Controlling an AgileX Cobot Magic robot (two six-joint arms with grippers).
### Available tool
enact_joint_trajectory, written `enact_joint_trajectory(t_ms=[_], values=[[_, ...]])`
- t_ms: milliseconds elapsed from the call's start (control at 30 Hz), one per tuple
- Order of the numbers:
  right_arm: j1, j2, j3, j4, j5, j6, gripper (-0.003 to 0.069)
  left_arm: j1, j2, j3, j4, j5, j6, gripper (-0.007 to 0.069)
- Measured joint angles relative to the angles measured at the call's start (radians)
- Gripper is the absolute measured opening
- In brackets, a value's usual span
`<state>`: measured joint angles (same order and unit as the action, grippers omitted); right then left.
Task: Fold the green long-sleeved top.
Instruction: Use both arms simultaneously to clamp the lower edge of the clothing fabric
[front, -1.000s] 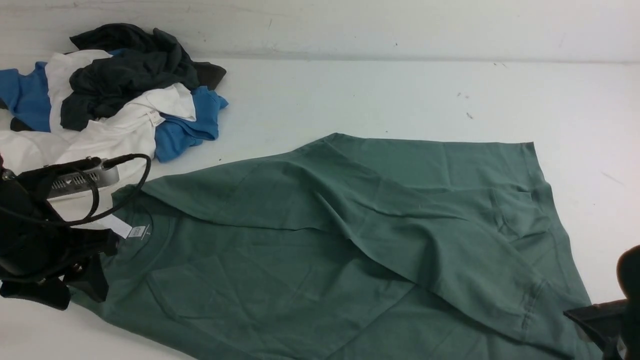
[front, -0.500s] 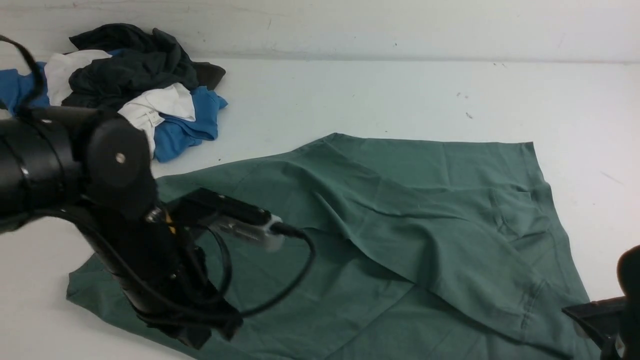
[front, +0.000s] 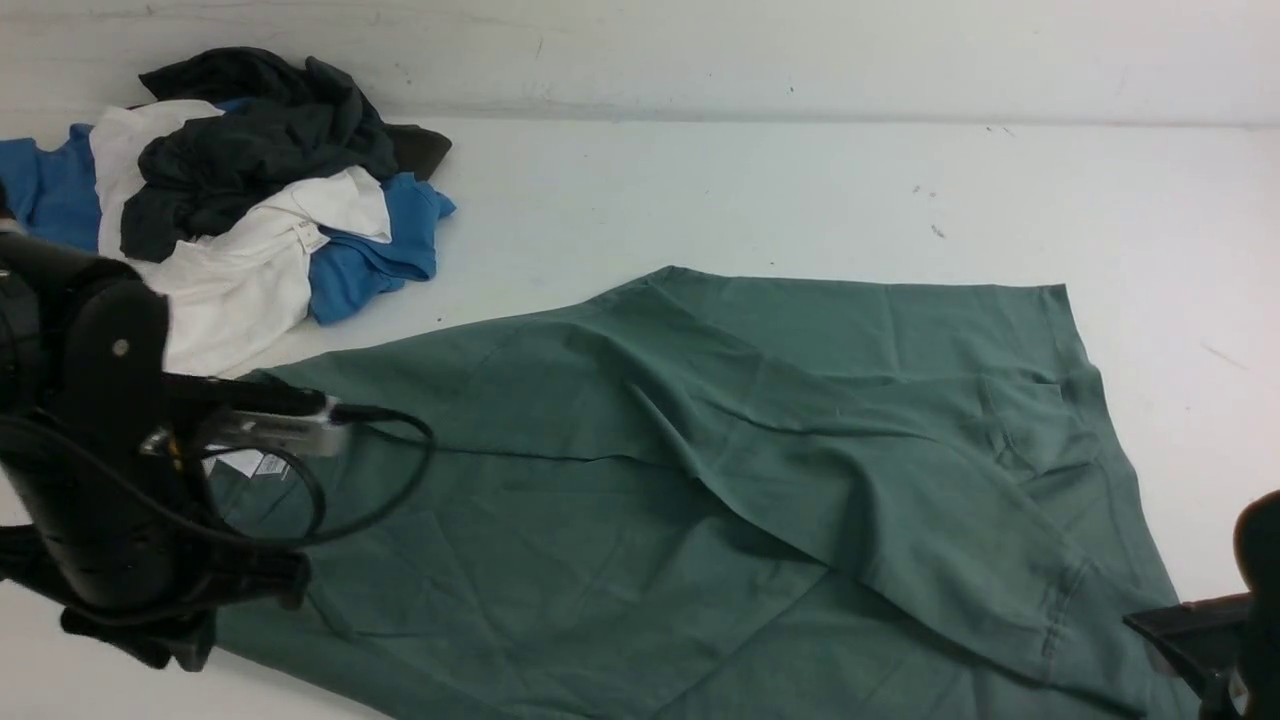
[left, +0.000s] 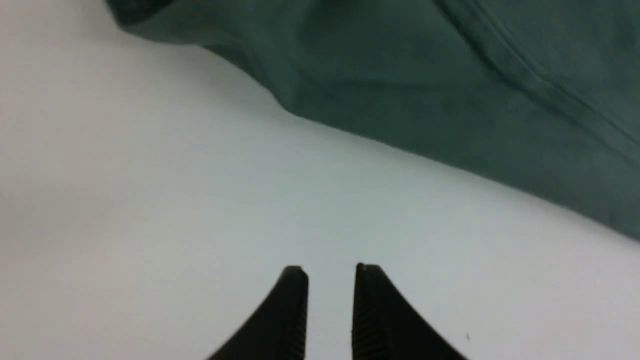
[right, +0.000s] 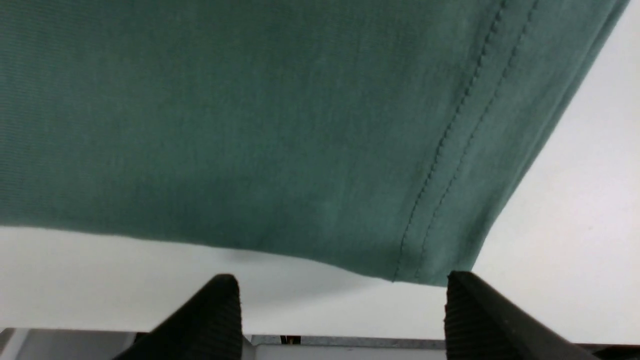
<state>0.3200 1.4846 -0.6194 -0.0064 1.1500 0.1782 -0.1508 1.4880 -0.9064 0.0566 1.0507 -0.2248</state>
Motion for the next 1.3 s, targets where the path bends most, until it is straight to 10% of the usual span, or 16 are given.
enact_joint_trajectory(t_ms=[300, 667, 967, 1300], values=[[0.007, -0.001, 0.009, 0.026, -0.002, 0.0, 0.0502, 0.168, 0.068, 0.032, -0.173, -0.185, 0.022, 0.0303], [0.093, -0.001, 0.038, 0.013, -0.02, 0.0, 0.0502, 0.168, 0.241, 0.034, -0.184, -0.317, 0.027, 0.0311], [0.114, -0.001, 0.08, -0.012, -0.032, -0.008, 0.0502, 0.168, 0.242, 0.028, -0.204, -0.319, 0.059, 0.0036], [0.176, -0.012, 0.085, -0.135, -0.057, -0.011, 0.0502, 0.168, 0.228, 0.034, -0.19, -0.322, 0.073, 0.0009]])
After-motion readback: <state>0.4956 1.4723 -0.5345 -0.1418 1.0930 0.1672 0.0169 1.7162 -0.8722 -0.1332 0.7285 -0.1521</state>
